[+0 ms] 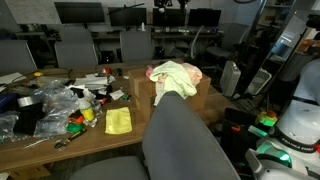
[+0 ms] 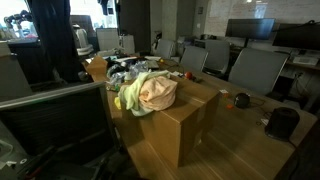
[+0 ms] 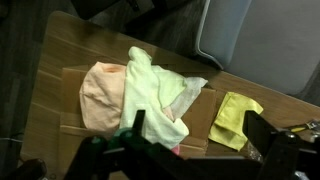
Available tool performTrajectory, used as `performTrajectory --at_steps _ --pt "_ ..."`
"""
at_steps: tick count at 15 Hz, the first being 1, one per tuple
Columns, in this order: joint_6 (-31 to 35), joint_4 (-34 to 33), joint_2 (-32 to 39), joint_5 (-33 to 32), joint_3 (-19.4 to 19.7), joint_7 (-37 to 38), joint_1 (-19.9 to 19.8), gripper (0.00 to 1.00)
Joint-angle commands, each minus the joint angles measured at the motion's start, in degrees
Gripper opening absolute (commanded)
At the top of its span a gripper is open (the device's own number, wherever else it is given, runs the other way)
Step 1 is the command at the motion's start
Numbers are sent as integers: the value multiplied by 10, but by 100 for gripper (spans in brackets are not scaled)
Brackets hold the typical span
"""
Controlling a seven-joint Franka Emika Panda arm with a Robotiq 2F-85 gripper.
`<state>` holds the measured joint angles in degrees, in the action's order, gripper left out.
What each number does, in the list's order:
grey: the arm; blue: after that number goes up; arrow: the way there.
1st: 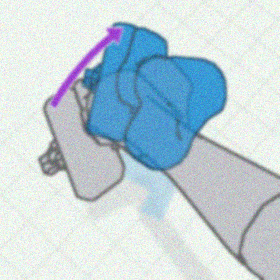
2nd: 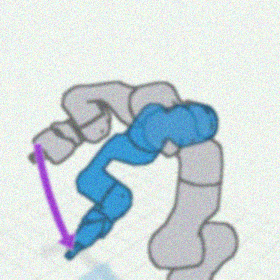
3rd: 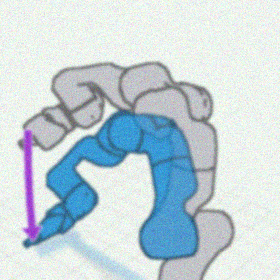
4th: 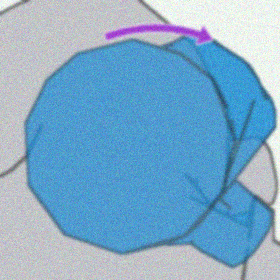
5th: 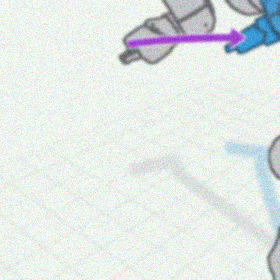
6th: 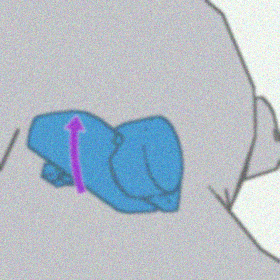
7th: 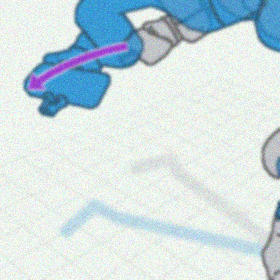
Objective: Put the clothes on the chair on to the box.
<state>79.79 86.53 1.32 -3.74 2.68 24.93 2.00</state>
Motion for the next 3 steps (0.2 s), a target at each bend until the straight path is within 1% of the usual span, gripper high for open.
performTrajectory --at_steps 1,2,3 --pt "101 140 -96 11 -20 3 0 100" --pt "46 57 -34 3 -19 0 -7 100" --pt "63 83 -50 4 -24 0 -7 100"
